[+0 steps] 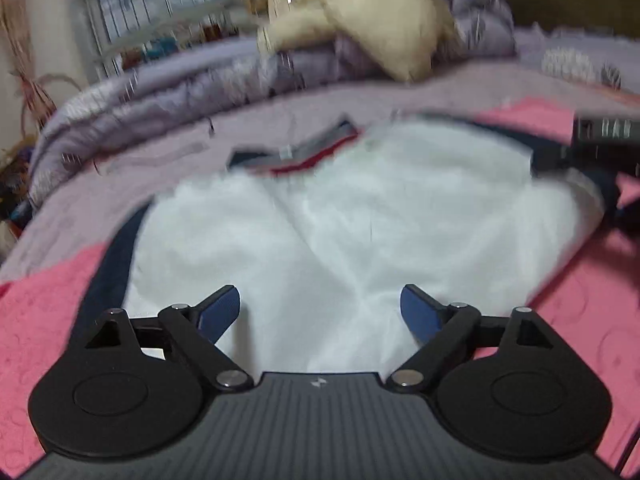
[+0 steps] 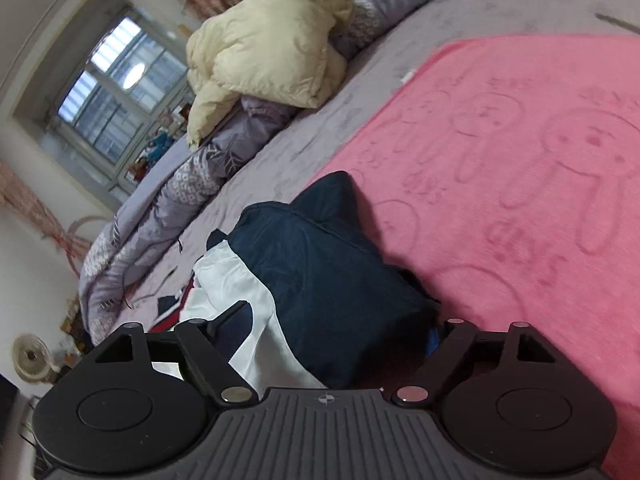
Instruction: Fold clothes
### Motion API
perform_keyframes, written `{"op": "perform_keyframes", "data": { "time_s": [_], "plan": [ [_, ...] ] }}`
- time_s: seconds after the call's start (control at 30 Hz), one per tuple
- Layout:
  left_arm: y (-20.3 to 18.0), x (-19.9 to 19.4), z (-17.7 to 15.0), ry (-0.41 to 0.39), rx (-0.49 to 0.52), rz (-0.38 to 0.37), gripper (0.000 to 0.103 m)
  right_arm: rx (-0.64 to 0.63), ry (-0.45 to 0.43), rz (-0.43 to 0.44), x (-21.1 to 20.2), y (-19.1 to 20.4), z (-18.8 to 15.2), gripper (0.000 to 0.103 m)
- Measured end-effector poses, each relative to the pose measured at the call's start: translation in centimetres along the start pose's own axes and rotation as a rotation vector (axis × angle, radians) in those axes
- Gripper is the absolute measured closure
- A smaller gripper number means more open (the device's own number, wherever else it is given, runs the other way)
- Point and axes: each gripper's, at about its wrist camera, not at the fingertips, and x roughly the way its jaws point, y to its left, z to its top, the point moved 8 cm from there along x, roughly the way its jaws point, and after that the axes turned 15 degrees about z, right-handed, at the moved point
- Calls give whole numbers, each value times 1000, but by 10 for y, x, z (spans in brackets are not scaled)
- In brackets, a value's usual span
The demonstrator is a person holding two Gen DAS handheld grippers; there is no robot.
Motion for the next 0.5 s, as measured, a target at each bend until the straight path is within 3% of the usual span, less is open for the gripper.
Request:
{"op": "perform_keyframes", "data": {
  "time_s": [0.13,0.2,0.27,0.3,0.33,0.4,0.47,0.5],
  "plan": [
    [11,1,-3,12,-95,12,13,-13,-5,10,3,2,0,22],
    [6,6,-8,32,-55,-6,12,2,-14,26,3,-1,1,23],
    [11,5,-10,37,-87,-21,9,7,-13,10,5,-2,2,34],
    [20,3,-8,57,-142,-33,10,15,7,9,8,-1,2,50],
    [30,0,-6,66,-191,-36,12,29,34,17,10,0,2,74],
    [59,-10,-7,31,-245,24,12,51,59,25,12,3,3,80],
    [86,-8,-17,35,-203,177,11,-15,61,6,10,19,7,84],
    [97,-1,-28,84,-159,244,11,-53,62,-3,10,28,9,86]
  ]
}}
